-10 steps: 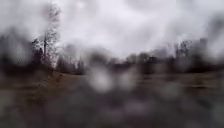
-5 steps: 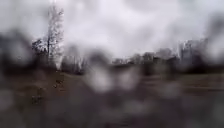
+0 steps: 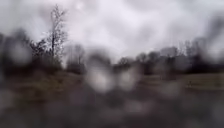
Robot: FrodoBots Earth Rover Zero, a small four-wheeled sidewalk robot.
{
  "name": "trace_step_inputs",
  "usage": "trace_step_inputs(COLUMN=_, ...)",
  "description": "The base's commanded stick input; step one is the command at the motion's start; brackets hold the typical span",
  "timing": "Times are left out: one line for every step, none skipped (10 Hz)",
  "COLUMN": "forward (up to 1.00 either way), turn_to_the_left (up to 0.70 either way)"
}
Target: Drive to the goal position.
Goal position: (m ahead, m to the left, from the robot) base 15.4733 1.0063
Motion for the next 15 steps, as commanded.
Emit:
trace_step_inputs(forward=1.00, turn_to_the_left=0.00)
trace_step_inputs(forward=1.00, turn_to_the_left=0.00)
trace_step_inputs(forward=1.00, turn_to_the_left=0.00)
trace_step_inputs(forward=1.00, turn_to_the_left=0.00)
trace_step_inputs(forward=1.00, turn_to_the_left=0.00)
trace_step_inputs(forward=1.00, turn_to_the_left=0.00)
trace_step_inputs(forward=1.00, turn_to_the_left=0.00)
trace_step_inputs(forward=1.00, turn_to_the_left=0.00)
trace_step_inputs(forward=1.00, turn_to_the_left=0.00)
trace_step_inputs(forward=1.00, turn_to_the_left=0.12)
trace_step_inputs(forward=1.00, turn_to_the_left=0.37)
trace_step_inputs(forward=1.00, turn_to_the_left=0.40)
trace_step_inputs(forward=1.00, turn_to_the_left=0.40)
trace_step_inputs(forward=1.00, turn_to_the_left=0.40)
trace_step_inputs(forward=1.00, turn_to_the_left=0.12)
